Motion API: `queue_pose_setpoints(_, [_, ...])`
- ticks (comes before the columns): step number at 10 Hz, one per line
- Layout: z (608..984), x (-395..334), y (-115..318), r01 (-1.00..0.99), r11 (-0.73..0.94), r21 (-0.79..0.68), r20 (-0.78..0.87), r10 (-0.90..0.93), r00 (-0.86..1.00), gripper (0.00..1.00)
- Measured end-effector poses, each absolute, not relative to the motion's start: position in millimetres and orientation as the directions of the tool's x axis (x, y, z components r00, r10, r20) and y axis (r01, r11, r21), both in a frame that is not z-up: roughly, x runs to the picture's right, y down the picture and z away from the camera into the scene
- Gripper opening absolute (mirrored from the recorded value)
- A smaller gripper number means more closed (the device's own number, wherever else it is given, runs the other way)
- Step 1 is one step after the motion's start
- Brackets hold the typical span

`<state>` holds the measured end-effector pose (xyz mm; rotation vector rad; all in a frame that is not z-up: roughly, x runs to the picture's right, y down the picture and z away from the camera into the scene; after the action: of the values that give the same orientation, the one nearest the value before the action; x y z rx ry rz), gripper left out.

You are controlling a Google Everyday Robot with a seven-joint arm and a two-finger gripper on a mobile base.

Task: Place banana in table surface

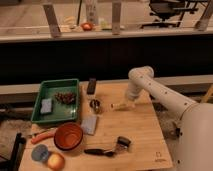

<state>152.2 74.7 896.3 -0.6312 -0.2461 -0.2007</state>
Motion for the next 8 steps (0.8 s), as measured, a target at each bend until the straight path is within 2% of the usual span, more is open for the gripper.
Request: queue_pose_setpoints(8, [778.8, 149.8, 23.9, 0.336, 0.823, -0.458, 0.302, -0.211, 0.929, 0.0])
